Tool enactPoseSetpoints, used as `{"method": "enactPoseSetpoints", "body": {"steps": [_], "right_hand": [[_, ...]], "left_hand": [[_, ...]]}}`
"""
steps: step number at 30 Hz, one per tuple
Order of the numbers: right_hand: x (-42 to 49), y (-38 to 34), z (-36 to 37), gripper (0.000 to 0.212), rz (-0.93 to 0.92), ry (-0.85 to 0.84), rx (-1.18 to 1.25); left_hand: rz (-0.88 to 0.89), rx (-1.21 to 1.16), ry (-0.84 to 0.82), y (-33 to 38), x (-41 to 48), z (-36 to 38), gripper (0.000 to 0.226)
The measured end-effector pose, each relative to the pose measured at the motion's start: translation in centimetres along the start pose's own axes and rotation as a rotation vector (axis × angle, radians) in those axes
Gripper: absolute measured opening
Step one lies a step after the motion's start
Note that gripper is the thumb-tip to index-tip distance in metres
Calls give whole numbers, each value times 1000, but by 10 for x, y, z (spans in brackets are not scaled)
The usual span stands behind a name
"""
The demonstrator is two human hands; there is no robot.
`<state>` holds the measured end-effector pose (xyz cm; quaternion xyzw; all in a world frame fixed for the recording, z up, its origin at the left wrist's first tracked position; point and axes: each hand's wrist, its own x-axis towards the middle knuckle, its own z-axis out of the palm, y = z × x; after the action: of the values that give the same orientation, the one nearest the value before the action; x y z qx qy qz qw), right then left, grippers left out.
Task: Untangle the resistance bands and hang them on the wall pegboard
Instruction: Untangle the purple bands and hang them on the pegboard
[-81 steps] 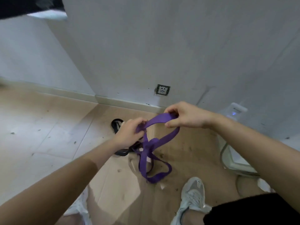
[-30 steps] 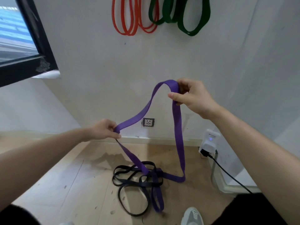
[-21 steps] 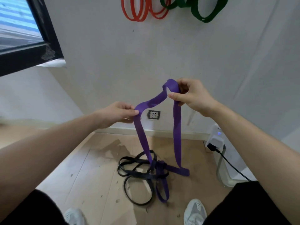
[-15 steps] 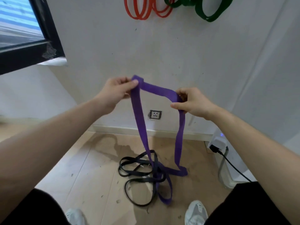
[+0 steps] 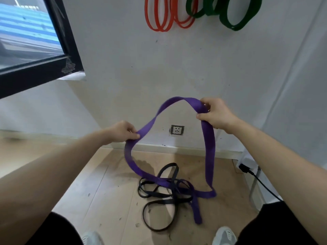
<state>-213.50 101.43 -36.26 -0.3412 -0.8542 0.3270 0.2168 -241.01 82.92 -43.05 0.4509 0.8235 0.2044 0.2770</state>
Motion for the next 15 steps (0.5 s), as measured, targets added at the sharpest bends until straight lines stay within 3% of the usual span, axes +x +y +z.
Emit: {"method": "enactPoseSetpoints", "body": {"steps": [4,7,15], "right_hand": [[2,3,1,16,38,6,48],[3,7,-4,13,86,7,142],[0,15,-10,18,186,-173,217]], "left_hand": [[-8,-110,-197,3,-4,0,23],[33,-381,-139,6,-7,-7,45],[133,-627,51,13,-7,-22,24]]}}
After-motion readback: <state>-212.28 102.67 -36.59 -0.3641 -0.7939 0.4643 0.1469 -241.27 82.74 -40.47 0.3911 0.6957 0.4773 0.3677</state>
